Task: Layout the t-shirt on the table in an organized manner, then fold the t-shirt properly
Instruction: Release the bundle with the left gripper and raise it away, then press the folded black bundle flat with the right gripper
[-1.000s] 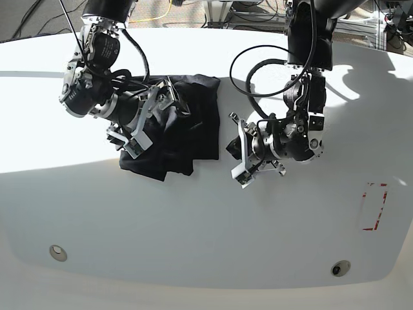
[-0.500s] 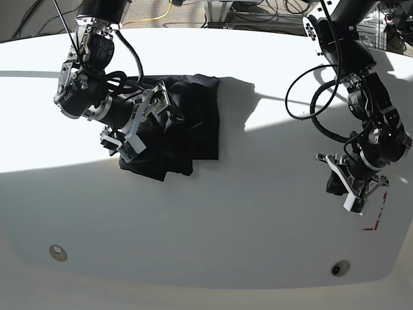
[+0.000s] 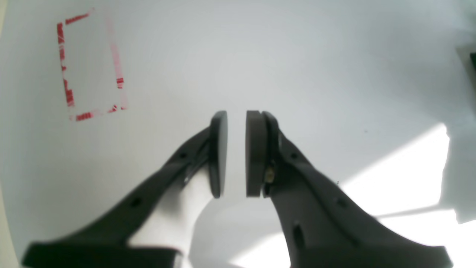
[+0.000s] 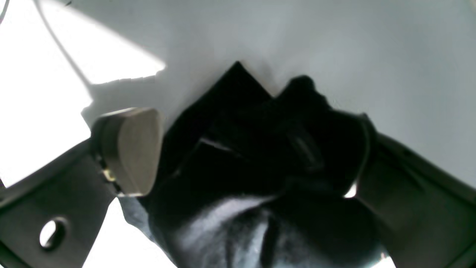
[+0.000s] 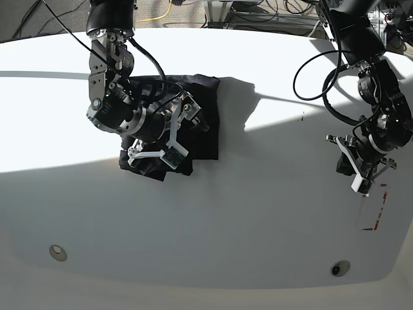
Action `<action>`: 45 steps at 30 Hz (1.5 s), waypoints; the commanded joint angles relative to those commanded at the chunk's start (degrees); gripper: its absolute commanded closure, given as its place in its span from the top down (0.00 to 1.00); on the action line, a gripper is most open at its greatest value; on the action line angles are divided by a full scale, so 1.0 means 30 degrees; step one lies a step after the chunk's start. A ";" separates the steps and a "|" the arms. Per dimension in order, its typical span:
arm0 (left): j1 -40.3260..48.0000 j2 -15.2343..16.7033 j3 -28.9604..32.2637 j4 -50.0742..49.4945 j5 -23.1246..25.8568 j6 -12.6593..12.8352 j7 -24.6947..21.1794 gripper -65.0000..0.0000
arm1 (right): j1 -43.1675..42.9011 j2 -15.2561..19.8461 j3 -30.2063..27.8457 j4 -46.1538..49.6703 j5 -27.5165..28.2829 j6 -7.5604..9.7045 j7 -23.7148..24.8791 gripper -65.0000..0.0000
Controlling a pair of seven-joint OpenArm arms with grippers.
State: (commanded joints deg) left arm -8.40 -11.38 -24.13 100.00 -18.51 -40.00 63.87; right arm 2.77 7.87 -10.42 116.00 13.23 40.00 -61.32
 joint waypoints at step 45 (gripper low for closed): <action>0.1319 0.0117 0.0147 -0.0059 0.0029 0.0000 -0.0029 0.13 | -0.3429 -0.0059 0.0322 -0.2081 -0.7795 0.0000 0.6916 0.71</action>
State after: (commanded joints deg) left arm -4.44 -11.03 -23.69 99.82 -18.42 -40.00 63.78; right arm -7.52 7.69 -9.45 109.76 -10.15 40.00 -40.57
